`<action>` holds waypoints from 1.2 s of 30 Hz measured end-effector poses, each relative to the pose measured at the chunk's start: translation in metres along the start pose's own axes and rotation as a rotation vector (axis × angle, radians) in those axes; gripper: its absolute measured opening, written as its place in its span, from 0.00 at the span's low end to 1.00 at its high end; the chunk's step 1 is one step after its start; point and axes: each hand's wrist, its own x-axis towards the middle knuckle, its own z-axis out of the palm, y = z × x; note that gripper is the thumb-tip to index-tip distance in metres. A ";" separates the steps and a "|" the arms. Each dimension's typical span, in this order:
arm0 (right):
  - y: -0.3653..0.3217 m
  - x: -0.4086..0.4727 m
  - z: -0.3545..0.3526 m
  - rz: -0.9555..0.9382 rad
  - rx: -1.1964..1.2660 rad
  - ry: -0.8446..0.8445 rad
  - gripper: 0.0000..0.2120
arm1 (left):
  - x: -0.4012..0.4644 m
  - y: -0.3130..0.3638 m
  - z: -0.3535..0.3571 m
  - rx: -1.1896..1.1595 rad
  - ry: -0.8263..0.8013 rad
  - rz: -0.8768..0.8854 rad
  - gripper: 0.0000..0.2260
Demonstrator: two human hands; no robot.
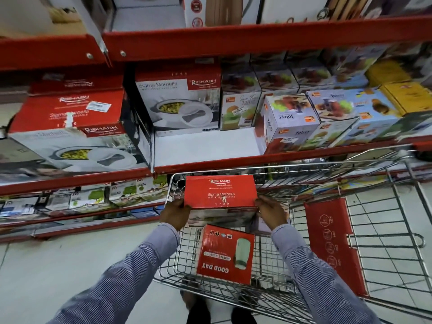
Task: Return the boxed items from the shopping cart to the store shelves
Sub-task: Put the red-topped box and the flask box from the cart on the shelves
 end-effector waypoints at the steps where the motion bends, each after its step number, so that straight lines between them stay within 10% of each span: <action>1: -0.001 -0.003 -0.005 -0.029 0.023 0.017 0.08 | -0.006 0.003 -0.007 -0.039 0.002 -0.003 0.08; 19: -0.181 -0.107 -0.064 -0.644 0.021 0.224 0.09 | -0.141 0.128 -0.133 -0.355 0.440 0.446 0.20; 36: -0.200 0.009 0.001 -0.587 -0.020 -0.025 0.32 | -0.083 0.139 -0.134 -0.325 0.629 0.394 0.10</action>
